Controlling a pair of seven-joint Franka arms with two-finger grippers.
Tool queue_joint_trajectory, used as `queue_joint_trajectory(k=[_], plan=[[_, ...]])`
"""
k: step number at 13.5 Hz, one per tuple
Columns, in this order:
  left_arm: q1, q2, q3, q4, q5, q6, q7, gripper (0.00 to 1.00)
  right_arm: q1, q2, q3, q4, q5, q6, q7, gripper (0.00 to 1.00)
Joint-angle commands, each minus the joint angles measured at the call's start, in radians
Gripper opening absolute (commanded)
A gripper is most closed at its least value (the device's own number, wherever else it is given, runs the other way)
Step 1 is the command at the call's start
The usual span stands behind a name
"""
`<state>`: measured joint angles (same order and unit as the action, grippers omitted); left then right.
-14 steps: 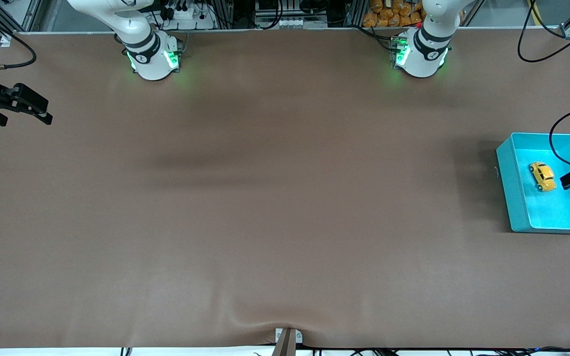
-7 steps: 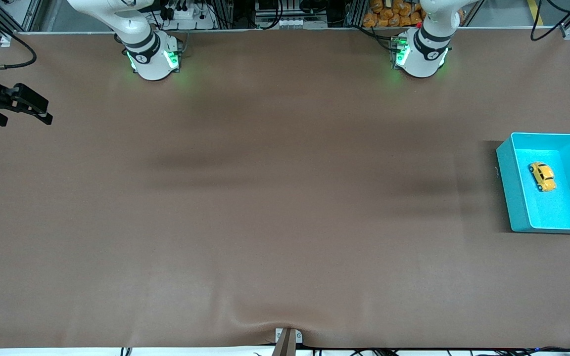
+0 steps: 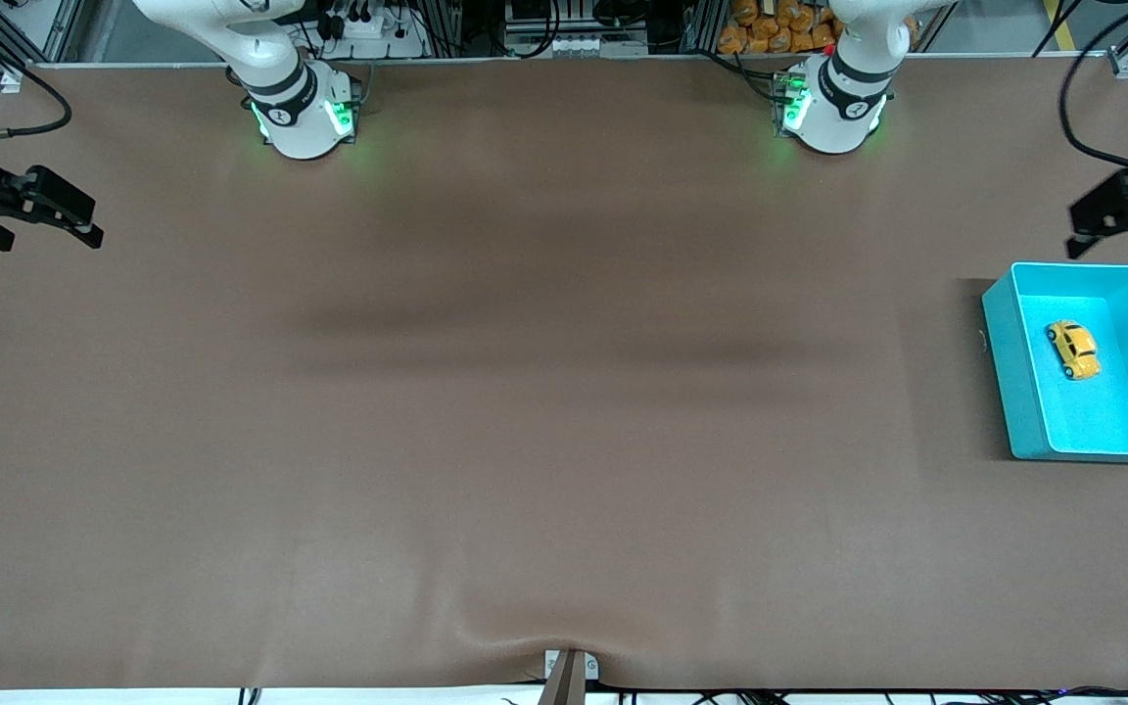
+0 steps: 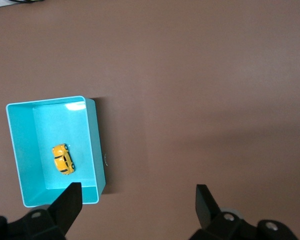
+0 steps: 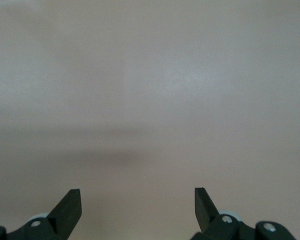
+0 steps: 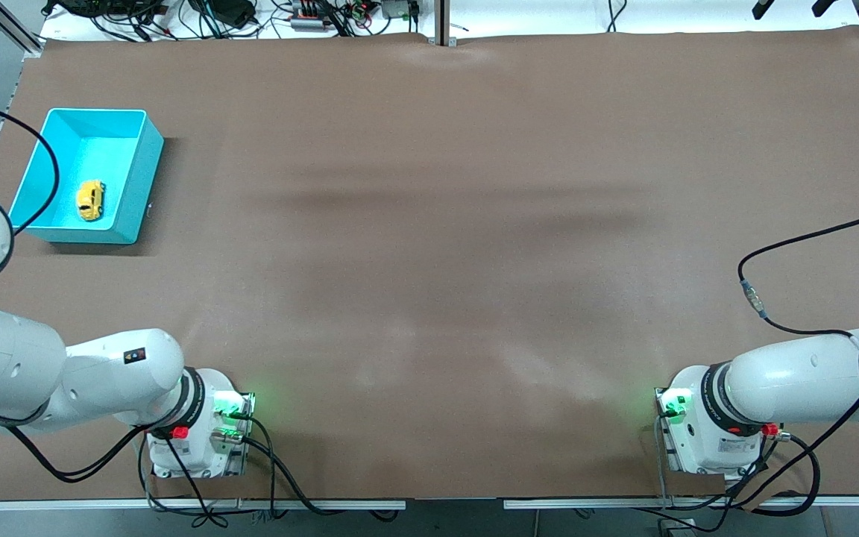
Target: Wind and store yellow beetle car
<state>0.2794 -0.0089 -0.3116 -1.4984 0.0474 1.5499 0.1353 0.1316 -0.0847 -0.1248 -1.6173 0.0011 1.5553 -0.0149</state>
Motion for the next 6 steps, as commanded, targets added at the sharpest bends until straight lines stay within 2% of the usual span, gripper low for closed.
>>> queue_joint_trajectory(k=[1, 4, 6], plan=[[-0.002, -0.009, -0.015, 0.003, -0.027, -0.049, 0.001, 1.0, 0.011, -0.029, -0.012, -0.019, 0.014, 0.005, -0.01, 1.0], [-0.005, -0.023, -0.006, 0.003, -0.109, -0.08, -0.02, 1.0, 0.008, -0.03, -0.012, -0.019, 0.016, 0.003, -0.01, 1.0], [-0.003, -0.032, -0.003, 0.001, -0.104, -0.083, -0.017, 1.0, 0.006, -0.033, -0.022, -0.019, 0.029, -0.006, -0.029, 1.0]])
